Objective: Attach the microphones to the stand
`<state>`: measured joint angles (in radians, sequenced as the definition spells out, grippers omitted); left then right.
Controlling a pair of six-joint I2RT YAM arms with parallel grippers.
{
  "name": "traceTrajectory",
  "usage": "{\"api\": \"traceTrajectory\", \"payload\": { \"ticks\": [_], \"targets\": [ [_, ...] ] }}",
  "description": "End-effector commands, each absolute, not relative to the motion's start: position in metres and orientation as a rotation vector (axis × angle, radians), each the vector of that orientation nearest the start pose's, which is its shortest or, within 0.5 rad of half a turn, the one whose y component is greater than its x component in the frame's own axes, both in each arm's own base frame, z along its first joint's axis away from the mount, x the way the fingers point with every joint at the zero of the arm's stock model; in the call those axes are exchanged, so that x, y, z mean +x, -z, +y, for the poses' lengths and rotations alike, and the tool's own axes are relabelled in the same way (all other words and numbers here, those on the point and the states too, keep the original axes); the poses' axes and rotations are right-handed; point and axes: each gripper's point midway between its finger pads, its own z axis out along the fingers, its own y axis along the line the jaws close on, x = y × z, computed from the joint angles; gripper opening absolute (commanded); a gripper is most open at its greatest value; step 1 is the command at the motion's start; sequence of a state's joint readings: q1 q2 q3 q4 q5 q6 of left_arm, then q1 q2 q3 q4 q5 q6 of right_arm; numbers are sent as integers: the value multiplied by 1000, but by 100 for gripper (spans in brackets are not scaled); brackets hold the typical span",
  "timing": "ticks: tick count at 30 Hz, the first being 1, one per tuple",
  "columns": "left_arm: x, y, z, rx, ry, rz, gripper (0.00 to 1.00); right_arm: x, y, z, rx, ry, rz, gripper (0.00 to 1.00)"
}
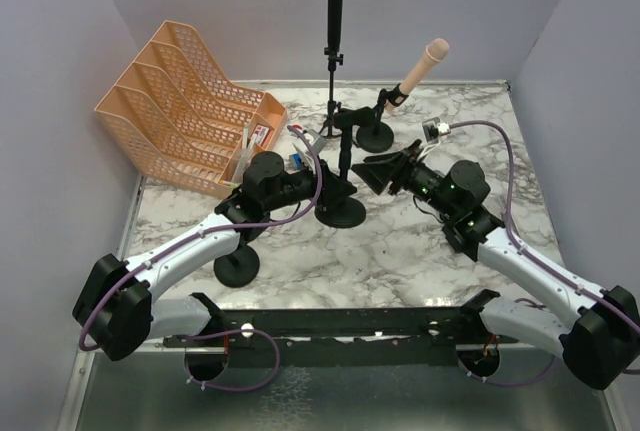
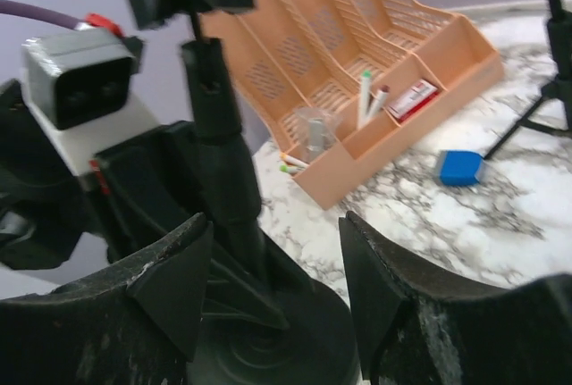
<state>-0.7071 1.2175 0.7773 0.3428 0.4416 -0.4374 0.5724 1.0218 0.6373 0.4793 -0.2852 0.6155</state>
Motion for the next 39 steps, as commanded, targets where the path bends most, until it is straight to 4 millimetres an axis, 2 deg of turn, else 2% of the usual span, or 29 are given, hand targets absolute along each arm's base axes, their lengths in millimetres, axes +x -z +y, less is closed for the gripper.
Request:
{"api": "traceTrajectory", "payload": {
  "ticks": [1, 7, 9, 12, 14, 16, 19, 23, 25, 26, 29, 31, 33, 39],
  "targets": [
    [237, -270, -332, 640, 1253, 1618, 0, 259, -328, 279, -362, -1257, 1459, 63],
    [231, -272, -333, 666, 1276, 1607, 0, 270, -326, 291, -379, -1287, 1477, 61],
    [229, -275, -334, 676, 1285, 1598, 0, 271, -320, 295, -396, -1290, 1493, 51],
    [225, -278, -333, 693, 1293, 1583, 0, 271, -313, 294, -389, -1291, 1495, 30],
    [221, -279, -332, 712, 1302, 1574, 0, 262, -313, 293, -435, -1307, 1451, 21],
    [216, -279, -333, 740, 1320, 1565, 0, 252, -312, 293, -503, -1321, 1417, 17],
    [204, -281, -335, 808, 1367, 1543, 0, 234, -315, 292, -644, -1365, 1348, 14],
    [191, -285, -334, 876, 1400, 1504, 0, 196, -320, 289, -911, -1456, 1196, 11],
    [190, -287, -333, 878, 1399, 1492, 0, 192, -323, 288, -938, -1466, 1177, 13],
    [190, -288, -333, 876, 1397, 1490, 0, 195, -324, 288, -914, -1455, 1189, 17],
    [192, -288, -333, 870, 1387, 1489, 0, 222, -325, 284, -753, -1359, 1268, 47],
    [194, -286, -333, 862, 1377, 1496, 0, 242, -328, 279, -642, -1283, 1312, 51],
    [196, -284, -333, 856, 1373, 1503, 0, 254, -335, 275, -587, -1228, 1323, 56],
    [199, -281, -335, 850, 1372, 1516, 0, 264, -349, 279, -554, -1240, 1358, 61]
  ]
}}
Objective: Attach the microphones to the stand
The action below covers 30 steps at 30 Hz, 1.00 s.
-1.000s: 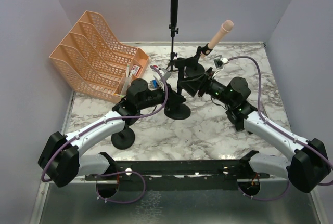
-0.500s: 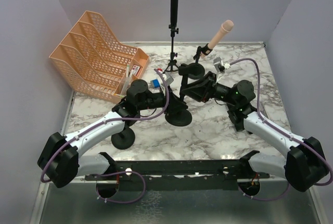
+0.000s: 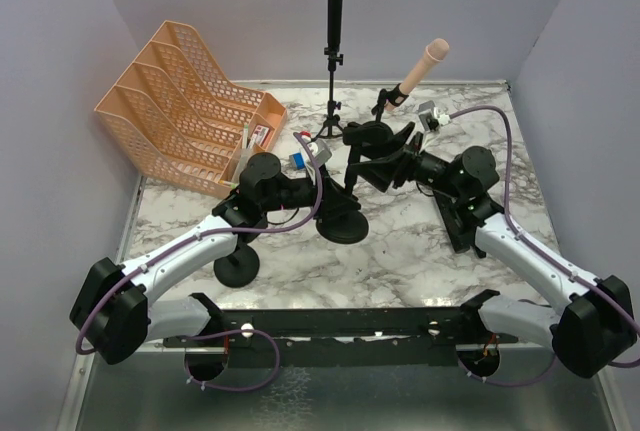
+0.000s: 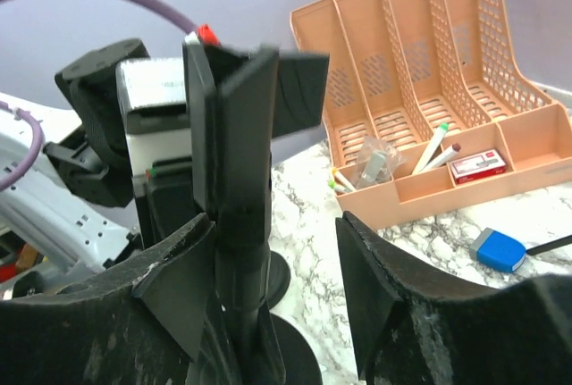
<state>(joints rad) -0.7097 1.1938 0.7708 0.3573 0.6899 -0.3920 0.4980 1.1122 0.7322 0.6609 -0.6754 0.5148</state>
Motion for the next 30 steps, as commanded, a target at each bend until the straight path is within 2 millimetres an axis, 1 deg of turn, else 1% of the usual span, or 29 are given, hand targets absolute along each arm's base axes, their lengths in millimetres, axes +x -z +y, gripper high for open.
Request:
{"api": "traceTrajectory", "payload": {
  "ticks": [1, 3, 4, 5, 11, 13, 18, 20, 23, 28, 30],
  "targets": [
    [199, -280, -335, 848, 1371, 1519, 0, 267, -350, 279, -536, -1245, 1362, 61],
    [200, -280, -335, 845, 1368, 1520, 0, 271, -354, 278, -486, -1254, 1362, 61],
    [200, -280, -335, 845, 1368, 1522, 0, 272, -356, 278, -473, -1260, 1354, 59],
    [200, -279, -335, 843, 1368, 1525, 0, 272, -357, 278, -468, -1267, 1345, 54],
    [201, -274, -335, 834, 1368, 1543, 0, 268, -361, 285, -502, -1327, 1314, 37],
    [202, -273, -335, 826, 1366, 1550, 0, 269, -363, 287, -507, -1332, 1313, 33],
    [200, -270, -335, 818, 1382, 1566, 0, 275, -368, 287, -493, -1321, 1306, 17],
    [200, -268, -334, 814, 1379, 1572, 0, 279, -372, 285, -470, -1305, 1298, 13],
    [199, -261, -332, 802, 1375, 1593, 0, 285, -383, 280, -423, -1271, 1267, 11],
    [199, -242, -328, 774, 1364, 1656, 0, 299, -412, 269, -351, -1188, 1202, 9],
    [200, -232, -327, 764, 1356, 1691, 0, 309, -424, 265, -307, -1148, 1193, 9]
  ]
}}
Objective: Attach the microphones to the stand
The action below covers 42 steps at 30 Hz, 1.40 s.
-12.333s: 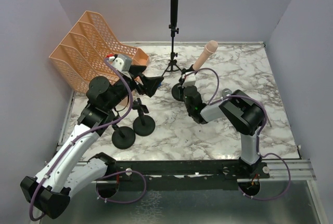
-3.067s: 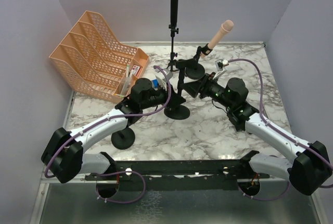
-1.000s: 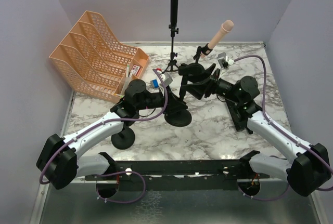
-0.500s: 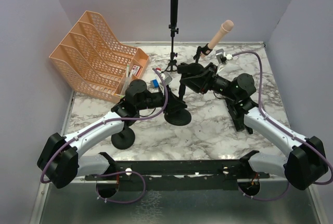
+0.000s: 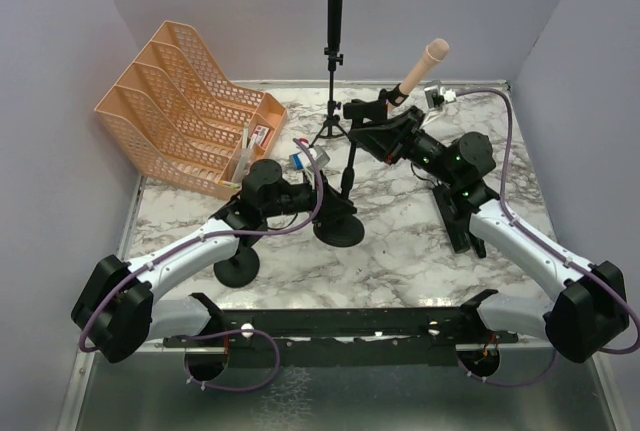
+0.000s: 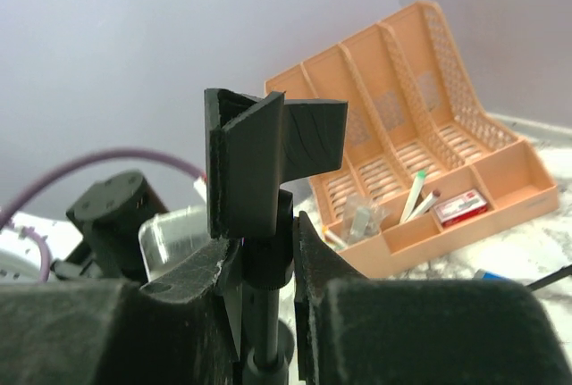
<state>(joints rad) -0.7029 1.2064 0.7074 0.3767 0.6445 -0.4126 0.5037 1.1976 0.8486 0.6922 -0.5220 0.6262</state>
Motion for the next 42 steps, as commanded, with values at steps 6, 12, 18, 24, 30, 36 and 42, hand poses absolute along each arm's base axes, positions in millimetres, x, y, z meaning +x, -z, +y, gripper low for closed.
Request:
{"api": "traceTrajectory", "payload": {
  "ticks": [6, 12, 18, 24, 30, 36, 42],
  "targets": [
    [205, -208, -322, 743, 1286, 1820, 0, 337, -451, 258, -205, -1071, 1202, 9],
    [206, -199, -315, 750, 1234, 1864, 0, 338, -465, 257, -192, -1081, 1162, 9],
    [206, -210, -316, 719, 1259, 1827, 5, 320, -465, 266, -312, -1108, 1144, 9],
    [220, -251, -316, 635, 1234, 1715, 50, 297, -432, 270, -440, -1118, 1180, 9],
    [220, -285, -319, 638, 1265, 1600, 77, 282, -402, 269, -483, -1134, 1244, 9],
    [230, -309, -324, 601, 1270, 1537, 79, 269, -382, 276, -538, -1206, 1279, 9],
    [244, -319, -331, 574, 1256, 1511, 70, 257, -367, 282, -588, -1277, 1313, 9]
  ]
}}
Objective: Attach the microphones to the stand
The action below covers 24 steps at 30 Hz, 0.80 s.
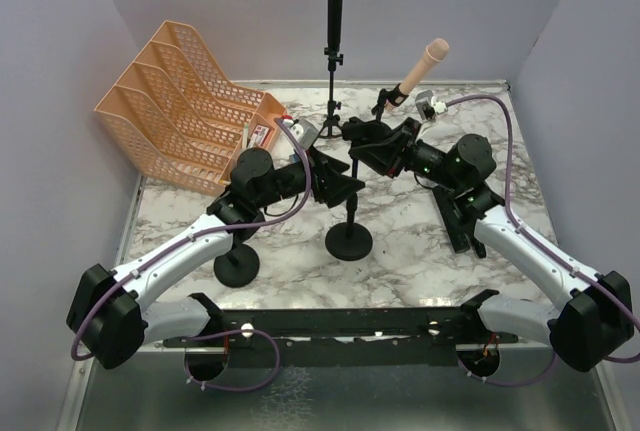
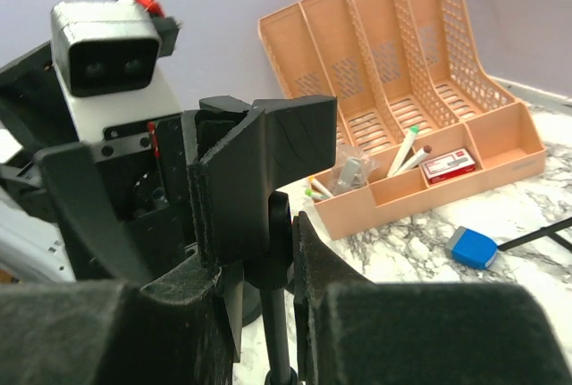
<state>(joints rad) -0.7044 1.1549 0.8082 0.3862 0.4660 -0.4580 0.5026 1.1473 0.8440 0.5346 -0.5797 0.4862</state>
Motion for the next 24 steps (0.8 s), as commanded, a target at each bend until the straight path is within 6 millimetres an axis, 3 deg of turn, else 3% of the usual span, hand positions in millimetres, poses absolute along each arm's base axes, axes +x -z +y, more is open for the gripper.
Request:
{"api": "traceTrajectory", "payload": {
  "ticks": [1, 8, 16, 19, 21, 22, 24],
  "targets": [
    [245, -318, -332, 579, 1260, 1514, 64, 255, -367, 283, -592, -1292, 1312, 9],
    [240, -315, -340, 615, 1308, 1516, 40, 247, -364, 284, -580, -1354, 1307, 9],
    [238, -309, -344, 651, 1328, 1515, 38, 242, -364, 280, -557, -1376, 1287, 11],
    [237, -309, -345, 670, 1332, 1504, 24, 240, -363, 280, -557, -1378, 1288, 11],
    [236, -309, -346, 682, 1330, 1496, 9, 241, -359, 279, -556, -1369, 1302, 12],
    [237, -309, -346, 682, 1324, 1489, 2, 244, -356, 279, -547, -1357, 1319, 16],
    [240, -311, -344, 670, 1301, 1474, 0, 250, -347, 276, -514, -1315, 1372, 35]
  ]
}}
